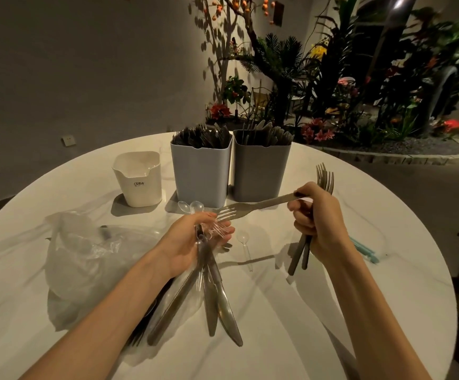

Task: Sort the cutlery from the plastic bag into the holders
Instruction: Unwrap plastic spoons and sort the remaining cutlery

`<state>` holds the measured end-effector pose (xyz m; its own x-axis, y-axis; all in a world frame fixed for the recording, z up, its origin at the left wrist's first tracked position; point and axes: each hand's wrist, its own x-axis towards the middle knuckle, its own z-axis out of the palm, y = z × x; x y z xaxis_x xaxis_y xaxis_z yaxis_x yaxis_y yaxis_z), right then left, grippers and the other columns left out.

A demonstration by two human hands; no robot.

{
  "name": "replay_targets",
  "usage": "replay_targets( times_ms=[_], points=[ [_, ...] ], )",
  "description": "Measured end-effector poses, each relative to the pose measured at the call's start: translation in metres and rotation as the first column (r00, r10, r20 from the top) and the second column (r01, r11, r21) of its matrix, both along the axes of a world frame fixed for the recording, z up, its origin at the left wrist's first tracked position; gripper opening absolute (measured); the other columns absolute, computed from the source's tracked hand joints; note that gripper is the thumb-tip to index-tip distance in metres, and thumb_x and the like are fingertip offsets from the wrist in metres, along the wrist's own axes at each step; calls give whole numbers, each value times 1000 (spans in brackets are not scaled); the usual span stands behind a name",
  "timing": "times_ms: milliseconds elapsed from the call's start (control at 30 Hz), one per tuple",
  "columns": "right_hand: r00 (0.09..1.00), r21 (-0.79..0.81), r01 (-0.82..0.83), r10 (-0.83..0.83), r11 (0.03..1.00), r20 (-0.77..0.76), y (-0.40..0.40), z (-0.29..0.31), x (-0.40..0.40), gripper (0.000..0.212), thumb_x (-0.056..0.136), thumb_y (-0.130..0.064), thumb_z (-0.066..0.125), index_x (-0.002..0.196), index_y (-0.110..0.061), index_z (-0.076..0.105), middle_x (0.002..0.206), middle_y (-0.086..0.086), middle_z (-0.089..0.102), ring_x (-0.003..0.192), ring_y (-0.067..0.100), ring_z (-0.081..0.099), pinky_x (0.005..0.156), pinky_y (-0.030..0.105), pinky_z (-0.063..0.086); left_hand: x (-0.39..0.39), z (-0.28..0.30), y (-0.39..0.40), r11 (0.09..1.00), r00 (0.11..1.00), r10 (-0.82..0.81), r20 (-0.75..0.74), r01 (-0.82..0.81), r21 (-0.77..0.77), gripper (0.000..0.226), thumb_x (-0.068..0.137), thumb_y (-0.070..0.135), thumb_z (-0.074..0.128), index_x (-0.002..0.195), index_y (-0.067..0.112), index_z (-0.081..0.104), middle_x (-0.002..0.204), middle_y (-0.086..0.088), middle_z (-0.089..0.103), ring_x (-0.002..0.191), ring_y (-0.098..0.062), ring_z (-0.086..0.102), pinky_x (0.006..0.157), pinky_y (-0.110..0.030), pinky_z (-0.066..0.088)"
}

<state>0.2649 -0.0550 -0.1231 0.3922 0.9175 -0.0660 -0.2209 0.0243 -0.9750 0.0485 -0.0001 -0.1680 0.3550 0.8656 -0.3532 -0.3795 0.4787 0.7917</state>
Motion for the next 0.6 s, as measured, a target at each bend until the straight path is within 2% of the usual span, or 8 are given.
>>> replay_targets(
  times_ms=[67, 167, 267, 333, 433, 533, 600],
  points=[
    [1000, -7, -5, 5, 1000, -24, 0, 0, 0, 18, 94, -13, 47, 78, -4, 49, 67, 12, 64, 43, 10, 24, 38, 20, 21, 0, -2, 1, 1000, 1000, -8, -3, 8, -15, 32, 97, 9, 56, 124, -7, 60, 112, -26, 72, 95, -36, 75, 78, -40, 63],
    [996, -66, -51, 55, 997, 64, -1, -2, -7, 20, 94, -13, 52, 77, -2, 52, 72, 13, 71, 43, 9, 25, 39, 18, 24, -2, -4, 3, 999, 999, -28, -20, 27, -19, 35, 98, 15, 53, 118, -11, 64, 115, -26, 71, 102, -35, 73, 93, -45, 58],
    [975, -134, -146, 165, 980, 149, -2, -5, -11, 21, 94, -12, 61, 77, -1, 57, 77, 12, 75, 41, 6, 31, 39, 16, 28, -3, -3, 4, 1000, 1000, -12, 12, 12, 9, 39, 93, 11, 58, 125, -12, 61, 116, -28, 70, 104, -38, 72, 103, -52, 51],
    [921, -217, -218, 274, 951, 276, -3, -7, -15, 19, 93, -18, 69, 83, -2, 65, 81, 9, 77, 41, 5, 40, 40, 15, 34, -3, -2, 4, 999, 1000, 17, 1, -17, 33, 39, 93, 10, 58, 125, -12, 61, 113, -29, 71, 96, -36, 74, 95, -48, 57],
    [806, -315, -286, 405, 905, 432, -2, -11, -23, 23, 88, -33, 75, 91, -11, 70, 78, 4, 77, 44, 6, 53, 48, 16, 44, -4, -2, 6, 996, 997, 72, 5, -72, 57, 35, 93, 7, 59, 123, -10, 62, 109, -27, 72, 85, -31, 74, 72, -36, 64],
    [712, -398, -360, 524, 844, 468, -1, -12, -30, 26, 91, -43, 67, 104, -20, 67, 68, 3, 74, 45, 8, 55, 51, 18, 46, -8, -2, 8, 995, 996, 77, 52, -80, 53, 23, 93, 7, 56, 107, -8, 67, 98, -25, 70, 85, -29, 69, 73, -34, 62],
    [666, -443, -423, 603, 791, 440, -2, -11, -31, 38, 94, -50, 57, 108, -17, 69, 64, 4, 69, 42, 9, 49, 47, 17, 42, -9, -2, 10, 994, 996, 71, 59, -75, 74, 20, 93, 8, 56, 104, -4, 68, 91, -19, 69, 81, -25, 68, 75, -34, 60]
  ],
)
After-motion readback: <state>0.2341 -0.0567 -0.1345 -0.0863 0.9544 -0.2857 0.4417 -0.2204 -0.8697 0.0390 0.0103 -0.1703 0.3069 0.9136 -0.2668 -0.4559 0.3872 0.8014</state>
